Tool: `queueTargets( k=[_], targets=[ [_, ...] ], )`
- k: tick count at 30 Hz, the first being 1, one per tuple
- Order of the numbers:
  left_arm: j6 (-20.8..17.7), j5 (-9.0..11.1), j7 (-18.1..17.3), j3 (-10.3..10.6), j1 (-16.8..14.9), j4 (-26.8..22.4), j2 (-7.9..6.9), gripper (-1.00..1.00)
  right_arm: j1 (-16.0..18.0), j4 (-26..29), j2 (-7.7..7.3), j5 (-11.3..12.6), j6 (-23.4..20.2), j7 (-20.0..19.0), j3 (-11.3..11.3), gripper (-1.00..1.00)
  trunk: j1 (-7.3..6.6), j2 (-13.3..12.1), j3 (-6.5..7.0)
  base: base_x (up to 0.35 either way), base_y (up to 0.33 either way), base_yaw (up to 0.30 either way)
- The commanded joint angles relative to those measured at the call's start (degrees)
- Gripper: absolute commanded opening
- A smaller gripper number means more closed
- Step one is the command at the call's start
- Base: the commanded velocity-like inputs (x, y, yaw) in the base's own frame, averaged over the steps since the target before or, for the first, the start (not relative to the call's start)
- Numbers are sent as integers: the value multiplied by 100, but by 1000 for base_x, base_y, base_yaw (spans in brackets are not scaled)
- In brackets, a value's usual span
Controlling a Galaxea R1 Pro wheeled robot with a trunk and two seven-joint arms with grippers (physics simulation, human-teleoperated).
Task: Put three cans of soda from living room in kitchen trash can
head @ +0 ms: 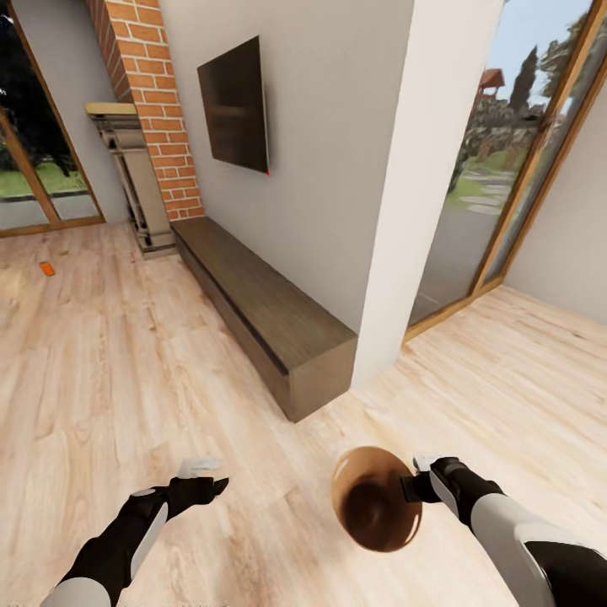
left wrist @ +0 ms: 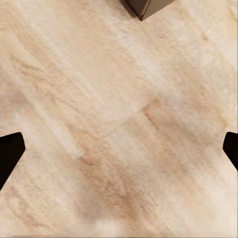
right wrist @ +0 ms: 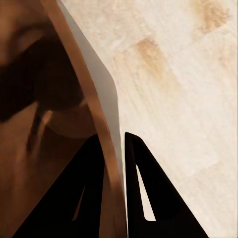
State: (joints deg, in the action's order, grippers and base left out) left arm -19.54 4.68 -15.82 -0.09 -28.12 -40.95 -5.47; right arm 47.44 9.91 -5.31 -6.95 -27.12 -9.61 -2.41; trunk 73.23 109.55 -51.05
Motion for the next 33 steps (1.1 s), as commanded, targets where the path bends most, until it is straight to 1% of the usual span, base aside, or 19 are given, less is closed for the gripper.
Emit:
queueTargets(
  k=[1,11,19,24,26,33],
  targets=[
    [1,1,0,0,0,0,0,100,2,2,4,54,-4,-24,-32,-100,0,0,-3,28,278,128],
    [2,0,0,0,0,-1,-2,100,2,2,4,59,18,-24,-44,-100,0,0,-11,15,285,30],
    [2,-2,0,0,0,-1,-6,100,2,2,-2,61,21,-24,-53,-100,0,0,-11,136,279,1],
    [3,0,0,0,0,-3,-2,100,-29,2,25,56,22,-24,-9,-100,0,0,-23,41,59,55],
    [3,0,5,0,0,-2,-1,100,-43,2,46,56,21,-24,87,-100,0,0,-31,9,13,164],
    [3,-2,1,0,0,-6,1,100,-60,5,61,58,22,-24,153,-100,0,0,-61,3,4,192]
  ],
)
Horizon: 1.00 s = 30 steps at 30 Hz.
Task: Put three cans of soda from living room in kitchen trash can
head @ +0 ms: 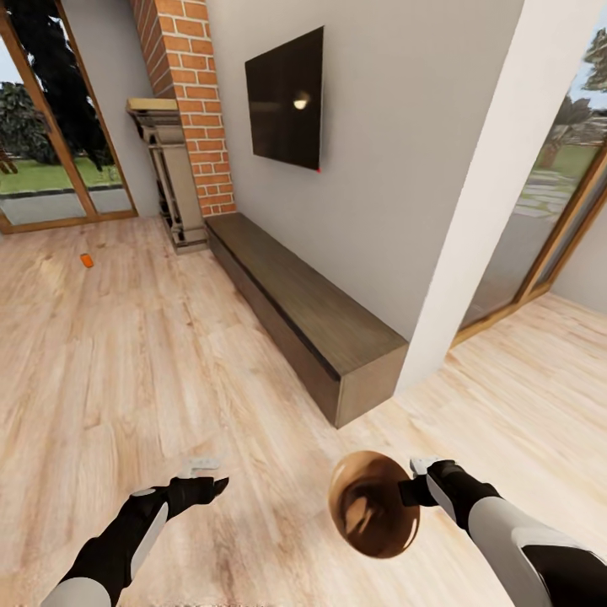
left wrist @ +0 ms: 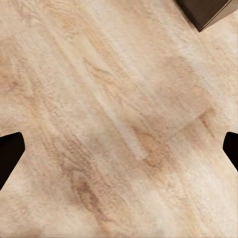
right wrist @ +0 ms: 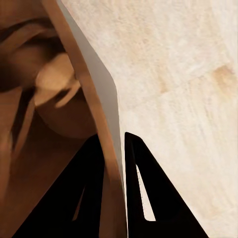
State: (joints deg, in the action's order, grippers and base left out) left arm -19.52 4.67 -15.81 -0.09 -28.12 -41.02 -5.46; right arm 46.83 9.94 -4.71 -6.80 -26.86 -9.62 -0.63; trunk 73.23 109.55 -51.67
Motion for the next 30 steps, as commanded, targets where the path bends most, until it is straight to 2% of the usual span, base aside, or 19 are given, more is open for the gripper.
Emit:
queueTargets(
  k=[1,9,13,30],
  targets=[
    [0,-1,1,0,0,2,0,100,0,1,3,43,-3,-22,-21,-100,0,0,-4,0,1,202],
    [0,-1,7,0,0,6,1,100,-5,7,-3,41,-3,-22,-24,-100,0,0,-39,0,0,204],
    [0,-1,6,0,0,6,1,100,-7,6,-3,44,-3,-22,-24,-100,-66,-120,2,0,0,146],
    [0,-1,8,0,0,-1,1,100,-7,6,-3,47,-3,-22,-25,-100,-66,-120,-2,0,0,11]
  ],
)
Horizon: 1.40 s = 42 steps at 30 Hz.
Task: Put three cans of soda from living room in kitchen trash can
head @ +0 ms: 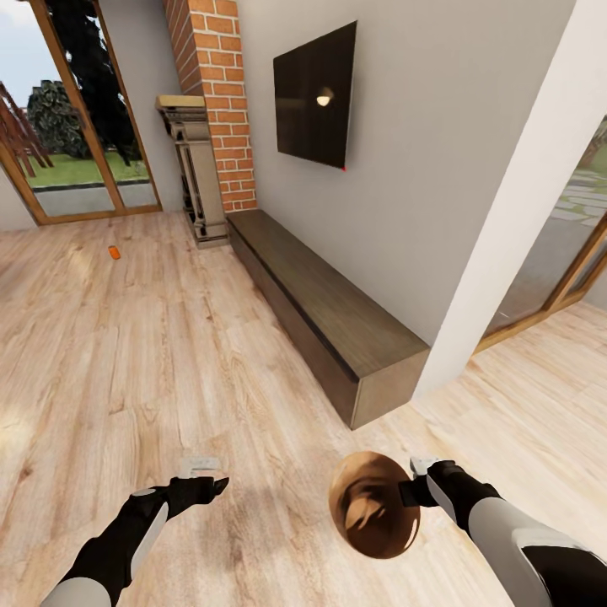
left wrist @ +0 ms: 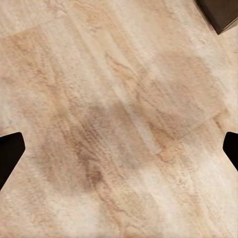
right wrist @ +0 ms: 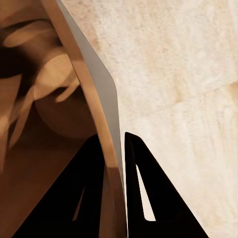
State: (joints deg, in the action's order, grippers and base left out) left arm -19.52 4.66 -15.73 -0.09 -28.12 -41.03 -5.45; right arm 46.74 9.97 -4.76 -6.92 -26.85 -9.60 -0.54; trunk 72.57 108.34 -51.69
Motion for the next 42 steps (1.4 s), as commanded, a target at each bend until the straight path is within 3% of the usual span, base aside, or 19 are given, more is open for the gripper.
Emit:
queueTargets(
  k=[1,42],
  targets=[
    [0,0,0,0,0,1,0,100,2,3,1,59,-5,-25,-35,-100,0,0,0,0,0,0],
    [16,-6,39,9,0,-2,16,100,-75,-3,39,59,272,-25,-31,-100,0,0,-32,0,0,18]
  ],
)
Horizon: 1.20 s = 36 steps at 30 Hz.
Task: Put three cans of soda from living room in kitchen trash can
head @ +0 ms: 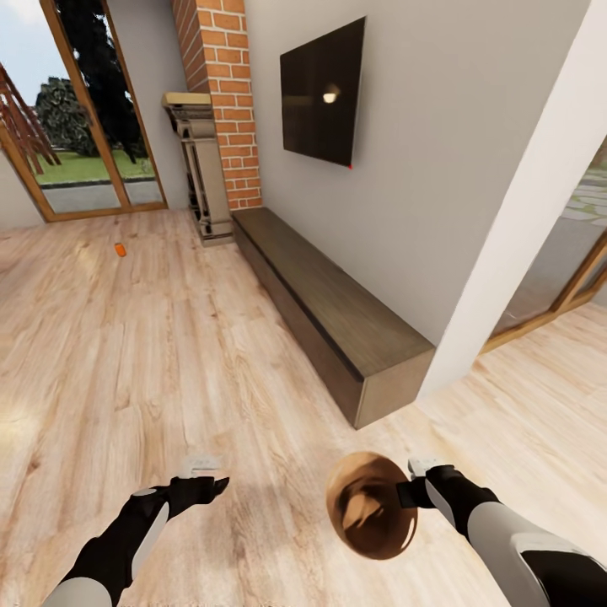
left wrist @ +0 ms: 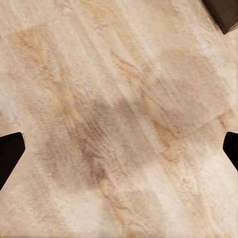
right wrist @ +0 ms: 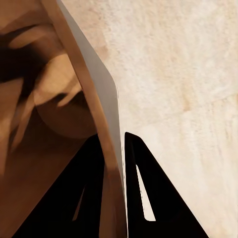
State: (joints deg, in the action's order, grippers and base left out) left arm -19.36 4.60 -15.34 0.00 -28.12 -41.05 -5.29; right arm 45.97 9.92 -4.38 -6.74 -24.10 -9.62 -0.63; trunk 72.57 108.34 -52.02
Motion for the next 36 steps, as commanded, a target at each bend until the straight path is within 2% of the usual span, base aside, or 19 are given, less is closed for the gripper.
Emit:
queueTargets(
  k=[1,20,29,36],
  targets=[
    [1,-1,1,0,0,1,0,100,-2,4,2,39,-2,-23,-22,-100,0,0,-6,0,0,153],
    [55,-46,7,9,0,3,2,100,-27,10,65,38,2,-23,-8,-100,0,0,-128,0,0,167],
    [50,-47,11,5,0,8,2,100,-27,10,75,40,10,-23,-9,-100,0,0,-141,-32,0,38],
    [46,-53,21,7,0,38,9,100,-27,10,77,41,11,-23,-8,-100,-154,-280,-16,-6,0,3]
  ],
)
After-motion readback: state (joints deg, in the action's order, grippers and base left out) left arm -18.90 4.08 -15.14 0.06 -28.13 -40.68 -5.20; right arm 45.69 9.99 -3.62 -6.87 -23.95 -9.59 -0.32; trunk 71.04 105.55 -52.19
